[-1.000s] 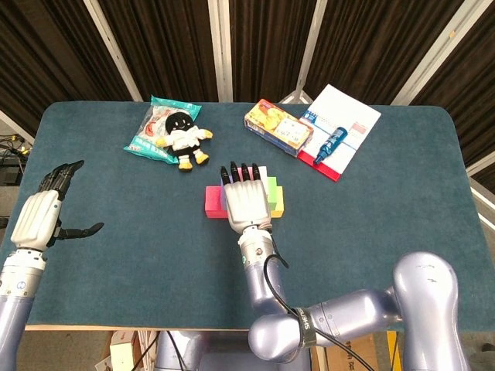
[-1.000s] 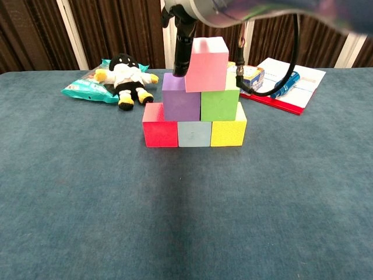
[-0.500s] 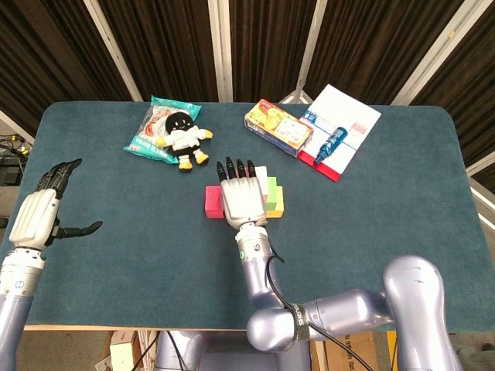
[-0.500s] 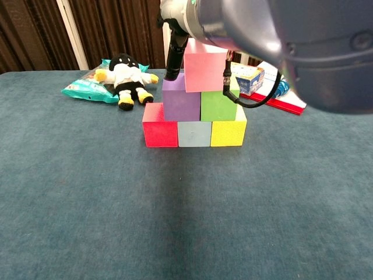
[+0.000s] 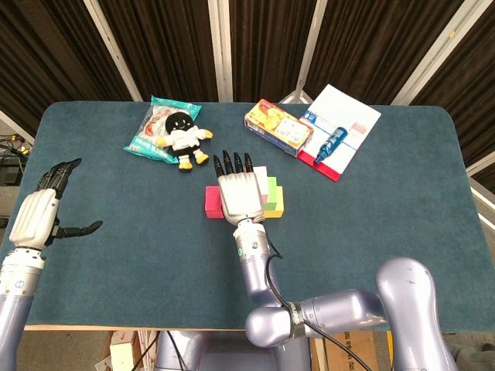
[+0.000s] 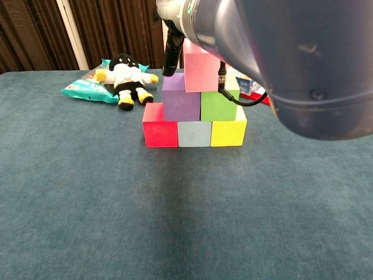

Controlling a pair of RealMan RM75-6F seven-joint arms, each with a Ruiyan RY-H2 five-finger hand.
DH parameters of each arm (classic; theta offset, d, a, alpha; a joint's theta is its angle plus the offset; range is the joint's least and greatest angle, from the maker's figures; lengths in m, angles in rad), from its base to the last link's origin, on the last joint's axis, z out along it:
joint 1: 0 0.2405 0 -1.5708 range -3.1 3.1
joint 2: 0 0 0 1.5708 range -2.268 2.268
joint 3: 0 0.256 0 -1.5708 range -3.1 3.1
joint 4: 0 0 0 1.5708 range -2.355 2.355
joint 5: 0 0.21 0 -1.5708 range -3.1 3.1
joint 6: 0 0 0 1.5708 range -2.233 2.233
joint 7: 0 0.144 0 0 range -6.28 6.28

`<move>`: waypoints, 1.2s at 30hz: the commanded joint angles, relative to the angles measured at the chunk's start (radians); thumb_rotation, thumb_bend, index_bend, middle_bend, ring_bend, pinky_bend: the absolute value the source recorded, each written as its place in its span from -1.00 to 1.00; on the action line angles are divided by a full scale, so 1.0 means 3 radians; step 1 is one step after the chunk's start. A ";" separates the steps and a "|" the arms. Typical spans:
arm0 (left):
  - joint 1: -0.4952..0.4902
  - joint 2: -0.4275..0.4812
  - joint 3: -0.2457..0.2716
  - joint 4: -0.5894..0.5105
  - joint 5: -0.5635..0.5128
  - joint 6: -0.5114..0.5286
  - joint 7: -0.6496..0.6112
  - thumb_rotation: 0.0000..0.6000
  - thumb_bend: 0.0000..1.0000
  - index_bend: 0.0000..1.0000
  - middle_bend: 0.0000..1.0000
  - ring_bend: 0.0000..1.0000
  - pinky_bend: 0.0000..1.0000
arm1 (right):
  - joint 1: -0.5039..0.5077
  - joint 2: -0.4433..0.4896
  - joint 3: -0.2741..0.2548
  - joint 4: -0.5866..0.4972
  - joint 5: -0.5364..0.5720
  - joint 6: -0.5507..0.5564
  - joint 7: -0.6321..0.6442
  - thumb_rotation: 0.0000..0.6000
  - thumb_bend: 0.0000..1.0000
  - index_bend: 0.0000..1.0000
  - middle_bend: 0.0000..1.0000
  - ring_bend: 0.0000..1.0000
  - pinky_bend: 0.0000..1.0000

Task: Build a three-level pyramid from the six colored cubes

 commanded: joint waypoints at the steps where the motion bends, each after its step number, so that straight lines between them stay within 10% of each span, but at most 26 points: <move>1: 0.0001 0.0000 -0.0002 -0.0001 0.0000 0.0001 -0.0004 1.00 -0.74 -1.00 -0.88 -1.00 -1.00 | -0.0010 -0.0022 -0.0013 0.0046 -0.0027 -0.0021 -0.0003 1.00 -0.37 -1.00 -1.00 -1.00 -1.00; 36: -0.0012 -0.0029 0.0005 0.0020 -0.0029 -0.0026 0.0028 1.00 -0.74 -1.00 -0.88 -1.00 -1.00 | -0.0120 -0.0142 0.0082 0.0169 -0.0060 -0.0062 -0.0155 1.00 -0.36 -1.00 -1.00 -1.00 -1.00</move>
